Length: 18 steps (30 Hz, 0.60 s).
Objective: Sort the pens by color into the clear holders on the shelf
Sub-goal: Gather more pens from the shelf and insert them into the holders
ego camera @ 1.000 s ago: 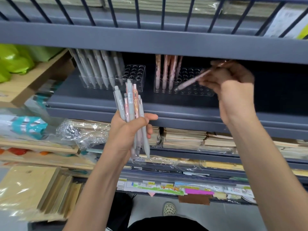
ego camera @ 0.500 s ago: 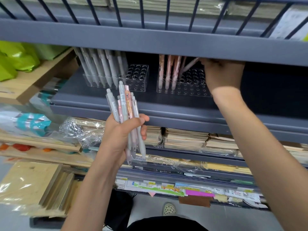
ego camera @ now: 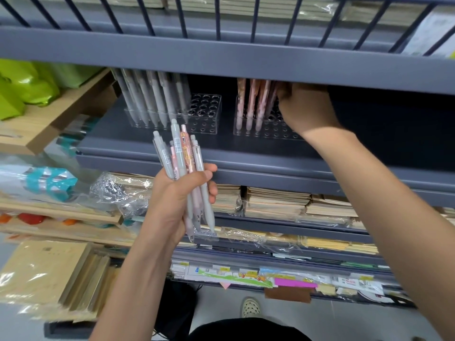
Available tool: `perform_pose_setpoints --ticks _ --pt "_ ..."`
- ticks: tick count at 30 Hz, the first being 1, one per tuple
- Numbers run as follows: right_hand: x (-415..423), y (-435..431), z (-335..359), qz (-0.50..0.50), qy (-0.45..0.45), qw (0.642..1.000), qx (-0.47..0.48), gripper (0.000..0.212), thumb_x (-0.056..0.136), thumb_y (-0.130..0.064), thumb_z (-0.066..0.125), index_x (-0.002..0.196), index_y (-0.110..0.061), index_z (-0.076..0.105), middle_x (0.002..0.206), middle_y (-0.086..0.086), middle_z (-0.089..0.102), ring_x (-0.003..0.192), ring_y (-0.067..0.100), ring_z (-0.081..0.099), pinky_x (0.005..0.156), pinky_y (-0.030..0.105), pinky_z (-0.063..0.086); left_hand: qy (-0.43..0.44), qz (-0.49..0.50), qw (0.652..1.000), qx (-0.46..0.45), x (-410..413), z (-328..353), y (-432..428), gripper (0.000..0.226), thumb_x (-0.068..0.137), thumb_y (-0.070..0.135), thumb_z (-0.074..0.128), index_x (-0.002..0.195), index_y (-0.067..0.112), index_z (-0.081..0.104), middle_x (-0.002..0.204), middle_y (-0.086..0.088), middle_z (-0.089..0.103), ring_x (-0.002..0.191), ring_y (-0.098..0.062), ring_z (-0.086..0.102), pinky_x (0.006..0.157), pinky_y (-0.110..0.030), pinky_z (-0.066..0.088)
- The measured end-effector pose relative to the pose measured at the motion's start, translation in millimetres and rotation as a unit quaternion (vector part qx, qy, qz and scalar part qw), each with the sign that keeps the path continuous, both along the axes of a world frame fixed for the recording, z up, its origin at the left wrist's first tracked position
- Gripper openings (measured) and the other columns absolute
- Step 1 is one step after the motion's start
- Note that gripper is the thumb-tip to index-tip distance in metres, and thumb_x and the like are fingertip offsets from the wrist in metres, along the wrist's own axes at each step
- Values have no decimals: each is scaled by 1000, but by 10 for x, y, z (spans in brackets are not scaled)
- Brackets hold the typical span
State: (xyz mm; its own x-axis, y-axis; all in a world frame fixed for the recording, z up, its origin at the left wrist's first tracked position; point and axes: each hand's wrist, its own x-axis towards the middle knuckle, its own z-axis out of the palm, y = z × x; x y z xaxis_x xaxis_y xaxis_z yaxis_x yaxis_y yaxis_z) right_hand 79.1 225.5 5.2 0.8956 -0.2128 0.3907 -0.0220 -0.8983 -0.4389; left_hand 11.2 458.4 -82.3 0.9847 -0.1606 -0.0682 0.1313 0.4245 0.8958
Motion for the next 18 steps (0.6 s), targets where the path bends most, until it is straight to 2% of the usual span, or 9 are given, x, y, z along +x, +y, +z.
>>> perform_pose_setpoints --ticks 2,6,9,12,14,16,18 --pt "12 6 14 -3 21 1000 -2 18 102 -20 37 93 -12 50 83 6 49 79 22 46 73 29 32 5 -1 1000 -5 1 4 19 21 74 1 71 94 -5 68 71 -12 65 58 -24 60 51 -31 51" --pt "30 34 29 -2 32 999 -18 25 103 -20 36 105 -5 56 91 12 52 86 27 52 75 30 32 2 -15 1000 6 -2 6 62 37 73 5 75 104 -8 61 66 -11 64 59 -24 63 53 -30 53" --pt "11 70 10 -8 20 999 -39 26 103 -18 36 109 -3 56 99 16 56 98 32 56 76 29 32 -5 -31 999 14 2 1 90 31 72 6 77 99 -5 64 67 -12 65 62 -25 64 54 -31 54" --pt "0 91 -10 -10 -9 999 -31 32 102 -19 38 126 -5 53 129 17 55 120 33 49 97 32 35 -6 -39 999 7 11 -6 87 28 72 5 77 96 -3 64 67 -11 62 60 -25 62 53 -31 52" --pt "-1 70 -11 -24 -17 1000 -5 35 103 -25 39 131 -9 53 135 13 54 126 31 47 104 32 33 -11 -49 999 4 16 -13 81 26 74 4 76 96 -2 62 66 -9 59 56 -24 58 52 -31 50" --pt "-27 30 -12 -45 -23 998 28 36 101 -31 44 126 -10 59 131 11 60 124 30 51 106 33 36 -11 -60 998 8 21 -19 83 23 74 3 76 94 0 63 66 -9 57 55 -24 56 52 -31 50" --pt "-119 23 -3 -60 -56 995 57 29 98 -30 50 108 -8 67 115 12 68 114 28 58 102 33 41 -12 -71 997 13 29 -19 87 17 75 3 76 89 3 66 66 -10 58 54 -25 56 52 -31 50"
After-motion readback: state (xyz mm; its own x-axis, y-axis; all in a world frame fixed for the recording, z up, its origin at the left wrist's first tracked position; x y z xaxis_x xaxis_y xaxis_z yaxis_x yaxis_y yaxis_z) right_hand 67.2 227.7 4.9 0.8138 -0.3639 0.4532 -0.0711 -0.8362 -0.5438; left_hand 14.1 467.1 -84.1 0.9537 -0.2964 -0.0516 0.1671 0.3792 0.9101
